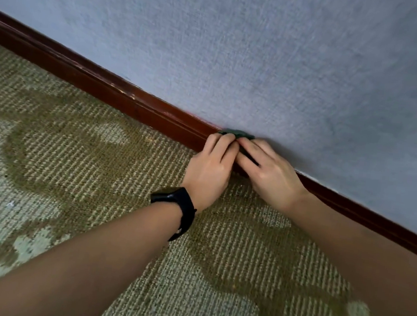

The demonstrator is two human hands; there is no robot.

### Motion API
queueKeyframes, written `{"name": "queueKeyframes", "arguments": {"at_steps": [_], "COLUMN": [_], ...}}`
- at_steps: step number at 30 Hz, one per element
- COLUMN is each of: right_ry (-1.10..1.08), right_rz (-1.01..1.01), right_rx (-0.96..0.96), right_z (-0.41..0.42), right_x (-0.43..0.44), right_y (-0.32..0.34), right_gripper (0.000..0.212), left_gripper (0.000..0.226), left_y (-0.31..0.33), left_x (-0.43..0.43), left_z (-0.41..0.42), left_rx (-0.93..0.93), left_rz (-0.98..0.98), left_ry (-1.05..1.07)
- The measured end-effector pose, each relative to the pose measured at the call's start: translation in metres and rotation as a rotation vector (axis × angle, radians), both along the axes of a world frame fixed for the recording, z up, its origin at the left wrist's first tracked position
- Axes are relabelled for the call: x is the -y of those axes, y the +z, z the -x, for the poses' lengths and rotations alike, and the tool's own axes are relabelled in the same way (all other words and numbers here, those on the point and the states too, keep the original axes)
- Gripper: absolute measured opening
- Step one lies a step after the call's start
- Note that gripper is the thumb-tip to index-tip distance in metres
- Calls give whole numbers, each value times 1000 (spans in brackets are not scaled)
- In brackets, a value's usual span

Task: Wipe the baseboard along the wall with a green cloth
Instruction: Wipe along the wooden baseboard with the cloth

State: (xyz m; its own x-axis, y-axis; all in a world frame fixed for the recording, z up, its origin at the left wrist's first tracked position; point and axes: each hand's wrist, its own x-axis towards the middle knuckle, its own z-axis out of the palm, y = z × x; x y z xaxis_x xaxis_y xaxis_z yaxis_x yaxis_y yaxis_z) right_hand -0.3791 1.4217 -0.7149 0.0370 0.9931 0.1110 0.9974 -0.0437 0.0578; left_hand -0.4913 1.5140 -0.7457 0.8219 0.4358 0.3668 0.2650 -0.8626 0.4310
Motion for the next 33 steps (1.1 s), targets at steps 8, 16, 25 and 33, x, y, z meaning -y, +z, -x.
{"name": "queueKeyframes", "arguments": {"at_steps": [8, 16, 25, 33], "right_ry": [1, -5, 15, -14], "right_rz": [88, 82, -10, -36], "right_rx": [-85, -113, -63, -18], "right_z": [35, 60, 20, -5], "right_x": [-70, -120, -46, 5], "right_y": [3, 0, -1, -6], "right_gripper": [45, 46, 45, 43], "left_gripper": [39, 33, 30, 30], "left_y": [-5, -7, -6, 1], "left_x": [-53, -93, -41, -6], "left_z": [32, 51, 20, 0], "left_rx": [-31, -12, 34, 53], "left_rz": [11, -20, -23, 0], "left_ry": [112, 219, 44, -85]}}
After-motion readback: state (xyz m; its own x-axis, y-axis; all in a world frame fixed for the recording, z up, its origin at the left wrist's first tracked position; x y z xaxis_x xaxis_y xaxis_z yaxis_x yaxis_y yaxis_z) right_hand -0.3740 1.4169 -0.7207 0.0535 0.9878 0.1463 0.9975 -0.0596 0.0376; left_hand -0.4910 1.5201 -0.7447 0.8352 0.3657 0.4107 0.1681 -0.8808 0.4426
